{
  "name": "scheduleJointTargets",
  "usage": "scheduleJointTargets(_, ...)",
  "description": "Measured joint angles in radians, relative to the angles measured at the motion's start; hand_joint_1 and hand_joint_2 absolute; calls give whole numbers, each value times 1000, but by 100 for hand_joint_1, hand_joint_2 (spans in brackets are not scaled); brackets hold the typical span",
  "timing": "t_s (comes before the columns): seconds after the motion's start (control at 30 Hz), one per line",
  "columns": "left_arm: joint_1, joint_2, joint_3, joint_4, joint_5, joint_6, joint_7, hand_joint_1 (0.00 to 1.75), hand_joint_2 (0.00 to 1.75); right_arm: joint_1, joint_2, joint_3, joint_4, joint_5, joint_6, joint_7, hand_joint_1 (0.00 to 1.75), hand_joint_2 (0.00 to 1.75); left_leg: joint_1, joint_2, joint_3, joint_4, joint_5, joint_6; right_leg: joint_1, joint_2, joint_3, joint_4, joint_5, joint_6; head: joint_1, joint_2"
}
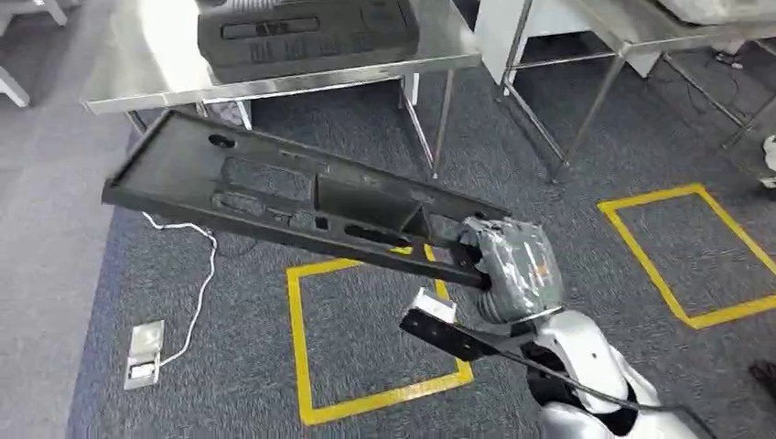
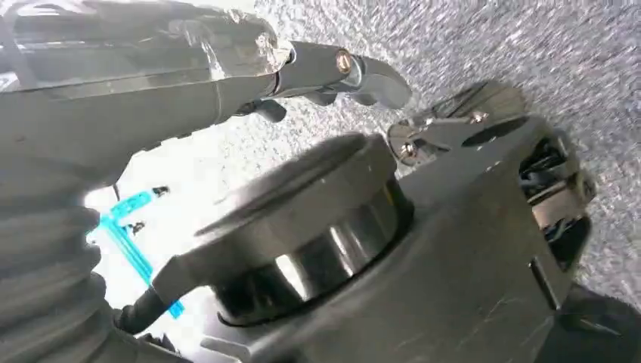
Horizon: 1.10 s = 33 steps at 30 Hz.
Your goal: Take the parts from the cabinet and place them on the table.
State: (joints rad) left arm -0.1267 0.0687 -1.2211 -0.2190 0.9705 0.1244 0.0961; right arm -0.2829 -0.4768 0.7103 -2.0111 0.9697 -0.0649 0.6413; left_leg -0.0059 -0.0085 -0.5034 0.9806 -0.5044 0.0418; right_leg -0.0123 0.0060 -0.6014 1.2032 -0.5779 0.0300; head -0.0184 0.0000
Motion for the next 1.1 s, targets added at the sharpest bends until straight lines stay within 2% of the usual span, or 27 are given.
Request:
scheduleJointTargets(0.07, 2, 0, 0, 0, 0, 0, 0, 0, 175, 3, 1, 0, 0, -3, 0, 0, 175, 175, 0, 0, 16, 0, -16, 0, -3, -1, -105, 114, -41, 2, 7, 0)
scheduleJointTargets(0.1, 4, 0, 0, 0, 1, 0, 0, 0, 175, 3, 1, 0, 2, -3, 0, 0, 175, 175, 1, 0, 31, 0, -28, -2, -3, -2, -143, 133, -53, 3, 13, 0)
scheduleJointTargets(0.13, 6, 0, 1, 0, 2, -1, 0, 0, 175, 3, 1, 0, 2, -3, 0, -3, 175, 175, 2, -1, 52, 0, -45, -5, -3, -2, -157, 98, -38, -2, 18, 0)
scheduleJointTargets(0.17, 6, 0, 1, 0, 2, -2, 0, 0, 175, 2, 1, 0, 3, -6, 0, -7, 175, 175, 3, -2, 73, 0, -60, -8, -3, -2, -148, 34, 0, -5, 23, 0)
scheduleJointTargets(0.2, 7, 0, 1, 0, 2, -5, 0, 0, 175, 2, 1, 0, 3, -7, 0, -7, 175, 175, 4, -1, 97, 0, -77, -12, -3, -3, -128, -54, 73, -4, 25, 0)
scheduleJointTargets(0.23, 10, 0, 1, 1, 2, -6, 0, 0, 175, 2, 1, 0, 3, -8, 0, -7, 175, 175, 4, -1, 99, -1, -91, -17, -3, -8, -115, -119, 147, -4, 28, 0)
scheduleJointTargets(0.27, 11, 1, 2, 3, 2, -7, 0, 0, 175, 2, 1, 1, 8, -11, 2, -8, 175, 175, 2, 0, 119, 4, -110, -25, 1, -18, -123, -144, 221, -9, 26, 0)
scheduleJointTargets(0.3, 9, 3, 2, 4, 3, -6, 0, 0, 175, 2, 3, 3, 11, -17, 4, -9, 175, 175, 3, 0, 117, 1, -117, -31, 5, -18, -123, -147, 172, -18, 24, 0)
scheduleJointTargets(0.33, 8, 4, 2, 5, 3, -6, 0, 0, 175, 1, 3, 4, 11, -17, 4, -10, 175, 175, 3, 3, 119, -9, -127, -38, 7, -17, -118, -139, 188, -29, 23, 0)
scheduleJointTargets(0.37, 9, 4, 2, 5, 4, -5, 0, 0, 175, 0, 4, 4, 12, -17, 4, -11, 175, 175, 1, 6, 133, 4, -116, -47, 7, -13, -109, -143, 179, -38, 19, 0)
scheduleJointTargets(0.4, 9, 4, 2, 6, 4, -4, 0, 0, 175, -3, 4, 5, 12, -16, 4, -12, 175, 175, 0, 6, 138, 10, -109, -49, 7, -11, -98, -145, 172, -45, 18, 0)
scheduleJointTargets(0.43, 7, 10, 2, 8, 4, -1, 0, 0, 175, -4, 5, 5, 12, -16, 4, -13, 175, 175, 2, 5, 132, 48, -104, -54, 2, -10, -80, -153, 168, -52, 15, 0)
scheduleJointTargets(0.47, 6, 9, 3, 8, 4, -1, 0, 0, 175, -8, 6, 5, 12, -17, 4, -14, 175, 175, 2, 6, 106, 107, -100, -59, 2, -11, -69, -154, 160, -60, 13, 0)
scheduleJointTargets(0.5, 6, 10, 3, 8, 4, -1, 0, 0, 175, -12, 9, 5, 12, -17, 4, -16, 175, 175, 3, 5, 56, 181, -125, -62, 3, -10, -63, -155, 152, -65, 7, 0)
scheduleJointTargets(0.53, 6, 10, 4, 8, 5, -1, 0, 0, 175, -13, 10, 6, 12, -17, 4, -17, 175, 175, 5, 5, 8, 245, -166, -69, 4, -9, -56, -155, 144, -67, 2, 0)
scheduleJointTargets(0.6, 4, 11, 5, 8, 5, 0, 0, 0, 175, -13, 11, 7, 12, -18, 4, -19, 175, 175, 5, 5, -58, 312, -232, -71, 5, -8, -42, -155, 130, -68, -2, 0)
scheduleJointTargets(0.63, 7, 11, 5, 9, 7, 0, 0, 0, 175, -13, 11, 10, 13, -18, 4, -19, 175, 175, 5, 5, -77, 305, -227, -71, 6, -6, -29, -155, 122, -67, -8, 0)
scheduleJointTargets(0.67, 9, 11, 6, 9, 7, 0, -1, 0, 175, -13, 11, 12, 13, -18, 5, -19, 175, 175, 4, 5, -74, 254, -184, -65, 7, -5, -14, -155, 113, -66, -13, 0)
scheduleJointTargets(0.73, 10, 11, 6, 10, 6, 0, 0, 0, 175, -15, 11, 14, 13, -19, 4, -22, 175, 175, -2, 5, -41, 104, -49, -47, 10, -5, 11, -155, 97, -65, -23, 0)
scheduleJointTargets(0.77, 12, 14, 6, 11, 6, 0, 0, 0, 175, -15, 12, 15, 13, -21, 4, -23, 175, 175, -6, 5, -37, 56, -5, -38, 9, -6, 12, -157, 93, -64, -25, 0)
scheduleJointTargets(0.8, 15, 16, 6, 14, 6, 0, 0, 0, 175, -16, 15, 16, 13, -24, 4, -24, 175, 175, -10, 5, -43, 59, -52, -35, 11, -3, 19, -157, 93, -60, -17, 0)
scheduleJointTargets(0.83, 10, 16, 6, 14, 6, 0, 0, 0, 175, -19, 16, 17, 14, -25, 4, -24, 175, 175, -14, 3, -46, 57, -91, -27, 6, -1, 13, -160, 89, -49, -23, 0)
scheduleJointTargets(0.87, 13, 16, 6, 14, 8, 0, 0, 0, 175, -19, 16, 17, 14, -26, 3, -24, 175, 175, -15, 4, -43, 44, -67, -19, 5, -1, 21, -158, 92, -41, -26, 0)
scheduleJointTargets(0.9, 16, 17, 6, 14, 8, 0, 0, 0, 175, -19, 16, 17, 15, -26, 4, -24, 175, 175, -12, 3, -34, 32, -37, -11, 8, 0, 15, -133, 113, -29, -26, 0)
scheduleJointTargets(0.93, 16, 17, 6, 14, 7, 0, 0, 0, 175, -20, 16, 17, 16, -26, 4, -26, 175, 175, -4, 4, -22, 27, -20, -7, 10, 0, 17, -130, 105, -25, -25, 0)
scheduleJointTargets(1.0, 15, 17, 6, 14, 7, -2, 0, 0, 175, -25, 18, 17, 16, -26, 4, -27, 175, 175, 1, 7, -8, 22, -13, -4, 6, -2, 4, -83, 55, -18, -12, 0)
scheduleJointTargets(1.1, 17, 17, 6, 14, 7, -2, 0, 0, 175, -25, 17, 18, 18, -25, 5, -28, 175, 175, 2, 8, -7, 22, -21, -1, 0, -2, -100, 93, -38, -6, 4, 0)
